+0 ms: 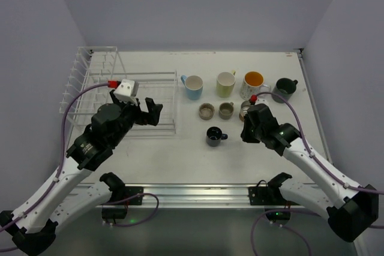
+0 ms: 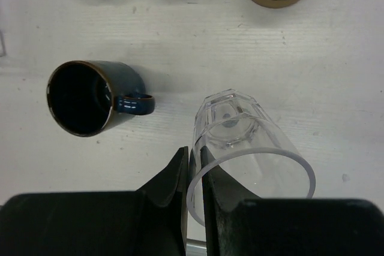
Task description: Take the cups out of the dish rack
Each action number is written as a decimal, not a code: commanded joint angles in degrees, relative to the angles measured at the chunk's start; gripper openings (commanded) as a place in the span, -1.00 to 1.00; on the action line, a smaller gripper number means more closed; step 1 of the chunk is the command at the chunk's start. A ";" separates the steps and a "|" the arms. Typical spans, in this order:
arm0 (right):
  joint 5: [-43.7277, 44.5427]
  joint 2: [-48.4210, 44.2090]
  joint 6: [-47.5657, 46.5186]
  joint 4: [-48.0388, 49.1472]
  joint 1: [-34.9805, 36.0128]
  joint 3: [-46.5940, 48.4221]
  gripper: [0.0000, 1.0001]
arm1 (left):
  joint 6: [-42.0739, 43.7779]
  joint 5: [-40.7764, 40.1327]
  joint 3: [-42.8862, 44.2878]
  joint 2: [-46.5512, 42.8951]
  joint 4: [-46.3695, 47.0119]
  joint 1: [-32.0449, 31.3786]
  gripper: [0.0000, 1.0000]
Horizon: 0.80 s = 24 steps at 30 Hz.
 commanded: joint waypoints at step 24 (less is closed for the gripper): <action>-4.95 23.95 -3.05 10.89 -6.80 2.96 -1.00 | 5.02 -0.48 -10.14 -9.82 5.10 0.10 1.00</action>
